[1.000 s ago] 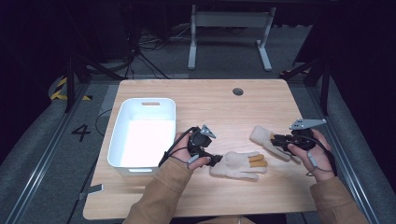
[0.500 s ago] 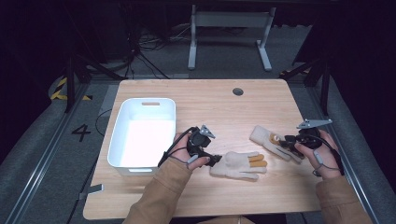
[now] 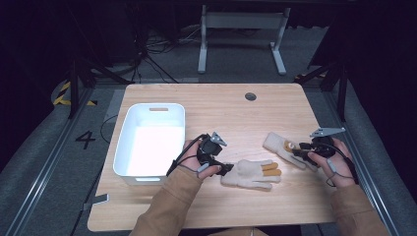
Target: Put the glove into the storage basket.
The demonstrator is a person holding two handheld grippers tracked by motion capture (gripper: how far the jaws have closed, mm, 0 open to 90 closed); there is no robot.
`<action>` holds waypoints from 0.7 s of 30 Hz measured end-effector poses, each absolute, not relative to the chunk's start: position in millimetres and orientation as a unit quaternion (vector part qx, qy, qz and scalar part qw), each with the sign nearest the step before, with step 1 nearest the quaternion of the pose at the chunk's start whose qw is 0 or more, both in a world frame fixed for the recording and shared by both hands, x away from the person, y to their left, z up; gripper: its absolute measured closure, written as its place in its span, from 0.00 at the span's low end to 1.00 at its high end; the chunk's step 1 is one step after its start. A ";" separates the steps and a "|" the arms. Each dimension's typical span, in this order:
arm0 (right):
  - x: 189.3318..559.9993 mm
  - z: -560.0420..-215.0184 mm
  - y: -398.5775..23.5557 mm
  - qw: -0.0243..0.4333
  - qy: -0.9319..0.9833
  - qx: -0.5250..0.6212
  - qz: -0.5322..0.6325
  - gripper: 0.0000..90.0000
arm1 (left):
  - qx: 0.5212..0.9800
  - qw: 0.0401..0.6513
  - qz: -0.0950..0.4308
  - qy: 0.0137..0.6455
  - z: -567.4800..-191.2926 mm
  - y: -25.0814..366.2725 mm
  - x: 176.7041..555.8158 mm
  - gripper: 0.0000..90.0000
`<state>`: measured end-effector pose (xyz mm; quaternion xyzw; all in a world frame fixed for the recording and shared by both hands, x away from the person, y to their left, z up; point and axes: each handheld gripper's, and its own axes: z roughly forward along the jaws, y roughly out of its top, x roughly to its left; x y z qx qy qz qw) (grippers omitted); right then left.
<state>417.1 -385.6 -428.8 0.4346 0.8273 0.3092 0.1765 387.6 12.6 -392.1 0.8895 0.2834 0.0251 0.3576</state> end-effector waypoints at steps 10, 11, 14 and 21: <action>427.0 -440.5 -384.7 0.166 0.833 0.434 0.301 0.60 | 0.889 0.353 0.026 0.289 -393.6 17.0 385.8 0.33; 428.1 -442.4 -384.2 0.163 0.834 0.433 0.300 0.60 | 0.889 0.354 0.027 0.289 -393.9 17.0 385.7 0.33; 429.6 -445.4 -382.6 0.161 0.838 0.427 0.299 0.64 | 0.889 0.354 0.027 0.291 -394.3 17.8 385.4 0.33; 429.3 -443.0 -382.9 0.158 0.850 0.410 0.291 0.80 | 0.889 0.352 0.026 0.292 -394.9 18.4 385.2 0.33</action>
